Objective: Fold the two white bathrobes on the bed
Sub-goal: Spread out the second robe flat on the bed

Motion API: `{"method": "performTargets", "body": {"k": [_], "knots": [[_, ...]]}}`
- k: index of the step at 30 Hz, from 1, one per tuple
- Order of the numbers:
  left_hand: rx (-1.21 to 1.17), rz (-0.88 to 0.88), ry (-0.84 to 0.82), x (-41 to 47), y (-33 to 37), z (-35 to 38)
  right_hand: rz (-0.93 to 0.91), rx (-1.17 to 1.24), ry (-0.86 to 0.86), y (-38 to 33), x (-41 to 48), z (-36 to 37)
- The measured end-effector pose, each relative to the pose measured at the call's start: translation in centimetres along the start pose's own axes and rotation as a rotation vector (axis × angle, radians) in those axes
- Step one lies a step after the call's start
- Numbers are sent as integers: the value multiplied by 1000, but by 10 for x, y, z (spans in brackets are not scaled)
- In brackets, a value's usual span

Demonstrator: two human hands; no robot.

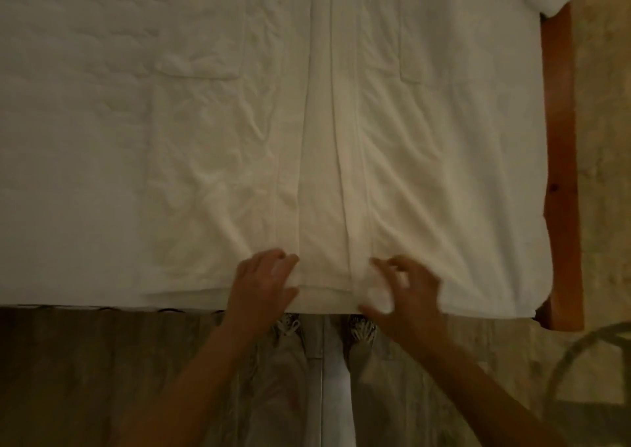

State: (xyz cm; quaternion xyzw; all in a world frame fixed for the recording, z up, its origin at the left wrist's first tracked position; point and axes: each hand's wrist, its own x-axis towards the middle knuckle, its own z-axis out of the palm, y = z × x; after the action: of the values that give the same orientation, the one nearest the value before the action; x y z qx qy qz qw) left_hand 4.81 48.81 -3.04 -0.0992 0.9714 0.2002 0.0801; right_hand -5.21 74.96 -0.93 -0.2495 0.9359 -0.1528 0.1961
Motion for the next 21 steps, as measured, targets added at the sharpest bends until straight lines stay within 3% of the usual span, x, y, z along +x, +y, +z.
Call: {"method": "performTargets", "body": {"k": [3,7,11,15,19,21], "knots": [[-87,-10,-46,20,5,8,-226,-24,-130,-18,18,34],[-292,-66,5,13,2,-7,-175,-4,-82,-25,23,32],[-303,-98,33,-11,16,-9,-72,-153,-208,-23,8,27],[-344,-254,-96,-14,27,12,-17,32,-87,-13,12,22],[-428,-187,112,-8,61,9,-65,242,137,-39,10,11],[-409,-157,113,-7,68,20,-80,286,64,-56,5,10]]}}
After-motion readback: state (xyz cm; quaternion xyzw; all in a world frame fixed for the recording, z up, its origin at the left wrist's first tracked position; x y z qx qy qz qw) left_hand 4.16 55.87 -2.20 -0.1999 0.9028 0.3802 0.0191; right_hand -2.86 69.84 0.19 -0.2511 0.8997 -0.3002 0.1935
